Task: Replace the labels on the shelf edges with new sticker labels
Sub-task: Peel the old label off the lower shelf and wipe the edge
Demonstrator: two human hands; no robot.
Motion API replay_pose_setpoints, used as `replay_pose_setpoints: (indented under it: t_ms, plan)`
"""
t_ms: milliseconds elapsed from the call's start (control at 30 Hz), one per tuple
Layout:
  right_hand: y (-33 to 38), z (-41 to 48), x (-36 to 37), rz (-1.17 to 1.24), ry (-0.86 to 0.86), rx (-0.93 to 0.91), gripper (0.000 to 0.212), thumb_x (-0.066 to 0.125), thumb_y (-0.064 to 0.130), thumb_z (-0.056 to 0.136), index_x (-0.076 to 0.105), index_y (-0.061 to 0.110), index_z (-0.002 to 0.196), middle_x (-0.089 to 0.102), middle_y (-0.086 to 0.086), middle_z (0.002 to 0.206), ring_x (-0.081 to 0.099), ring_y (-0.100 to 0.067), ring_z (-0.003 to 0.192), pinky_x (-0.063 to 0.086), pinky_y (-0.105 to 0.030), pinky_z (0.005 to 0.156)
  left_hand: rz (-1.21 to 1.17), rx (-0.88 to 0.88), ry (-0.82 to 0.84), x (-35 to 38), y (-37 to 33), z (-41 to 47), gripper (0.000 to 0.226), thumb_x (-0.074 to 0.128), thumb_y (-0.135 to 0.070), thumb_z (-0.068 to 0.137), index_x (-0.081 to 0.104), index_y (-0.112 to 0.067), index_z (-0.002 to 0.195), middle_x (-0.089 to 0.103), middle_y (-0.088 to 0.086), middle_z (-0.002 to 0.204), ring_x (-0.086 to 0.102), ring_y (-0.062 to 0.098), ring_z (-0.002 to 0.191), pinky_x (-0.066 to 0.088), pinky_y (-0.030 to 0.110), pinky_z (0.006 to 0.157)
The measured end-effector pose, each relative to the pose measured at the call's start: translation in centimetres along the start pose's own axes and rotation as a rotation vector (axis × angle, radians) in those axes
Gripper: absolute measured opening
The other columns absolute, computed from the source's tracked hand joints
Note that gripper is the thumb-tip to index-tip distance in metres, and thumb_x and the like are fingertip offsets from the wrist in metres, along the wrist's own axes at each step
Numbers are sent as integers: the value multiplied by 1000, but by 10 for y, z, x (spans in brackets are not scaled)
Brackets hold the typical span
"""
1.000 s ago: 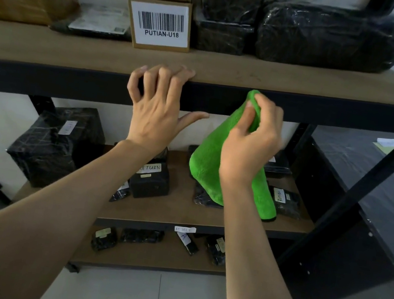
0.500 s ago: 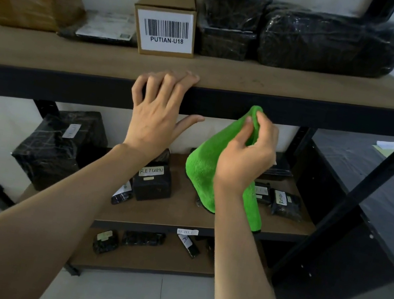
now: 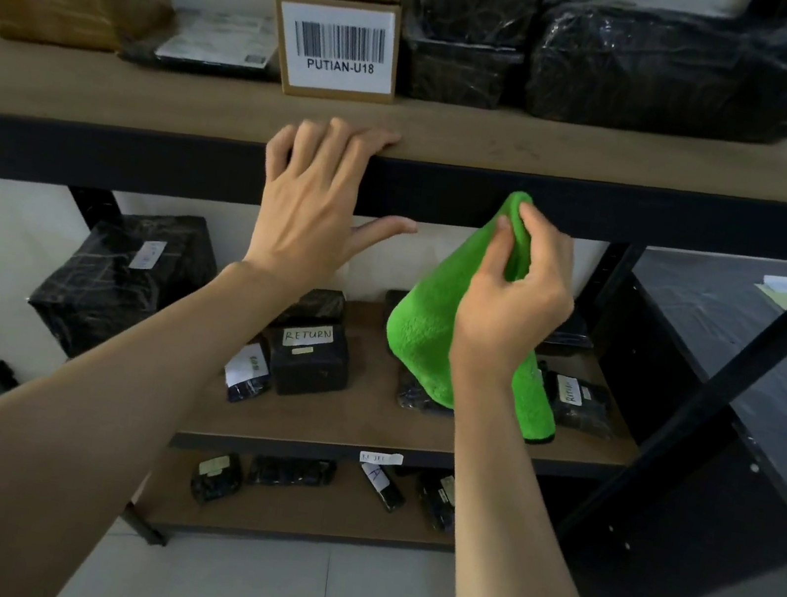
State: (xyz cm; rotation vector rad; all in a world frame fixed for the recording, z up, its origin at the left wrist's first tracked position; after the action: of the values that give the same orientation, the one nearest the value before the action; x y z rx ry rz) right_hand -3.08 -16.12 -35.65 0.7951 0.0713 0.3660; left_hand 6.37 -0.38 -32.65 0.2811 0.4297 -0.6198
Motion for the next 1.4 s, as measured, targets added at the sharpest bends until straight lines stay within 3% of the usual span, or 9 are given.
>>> replay_pose_setpoints:
  t_ms: [200,400,533,700,867,967,1100,1267,1400]
  plan:
    - [18,-20,18,19,51,-88,20,57,-5,87,67,-4,104,61,-15,87,56,-11,79,41,-5,74,-51,169,71,-7,9,6,67,75,-46,71,57,-5,121,63,9,116,44,21,102,30,33,85]
    - [30,-30,34,-11,234,-285,18,59,-3,87,69,0,102,60,-13,82,59,-22,73,51,-29,66,-176,154,65,-15,12,3,64,71,-45,76,57,-5,124,61,6,123,47,17,111,31,31,91]
    - [29,-31,34,-5,164,-225,19,57,-1,88,67,-1,104,60,-14,84,59,-21,73,48,-24,65,-162,138,49,-18,13,-3,60,66,-47,82,58,-5,124,61,5,124,49,19,117,31,33,96]
    - [31,-34,38,-26,249,-310,20,56,-4,87,68,0,103,60,-15,83,59,-25,74,51,-30,68,-109,76,29,-19,13,-6,58,60,-54,85,59,-12,125,61,-1,123,57,22,109,29,35,94]
    - [31,-39,37,6,172,-200,20,54,-3,88,67,-1,103,60,-14,85,60,-22,75,47,-21,68,-142,51,46,-19,15,-7,59,58,-54,85,58,-13,126,61,-1,123,55,22,106,29,35,95]
    - [33,-41,41,6,245,-250,20,54,-3,88,68,0,103,60,-14,84,59,-24,76,49,-26,68,-137,43,58,-19,15,-5,59,59,-54,84,58,-13,126,61,-1,123,55,23,106,28,34,95]
    - [29,-35,35,8,177,-198,21,54,-4,88,67,-1,104,60,-14,86,60,-23,76,50,-25,67,-147,30,58,-19,15,-7,60,59,-55,84,58,-13,126,61,-1,123,56,23,106,28,34,96]
    - [33,-39,39,-8,251,-247,22,54,-5,87,67,0,104,60,-14,85,60,-25,77,51,-28,69,-141,22,67,-18,15,-6,60,59,-55,84,58,-13,126,62,-1,121,54,22,106,29,34,96]
    - [34,-35,36,2,174,-193,21,54,-5,87,67,-1,104,60,-15,85,60,-25,76,50,-27,67,-144,26,59,-19,15,-7,59,61,-53,83,58,-12,126,62,0,121,56,24,105,28,34,96]
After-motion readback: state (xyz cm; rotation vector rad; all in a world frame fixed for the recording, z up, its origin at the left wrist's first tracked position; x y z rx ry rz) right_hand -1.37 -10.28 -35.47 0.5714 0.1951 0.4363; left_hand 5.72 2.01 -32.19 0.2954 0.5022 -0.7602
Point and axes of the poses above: each hand's wrist, its own z-axis towards the middle knuckle, its own x-axis out of the palm, y = z × x, the point moved 8 cm from there along z, towards the middle knuckle
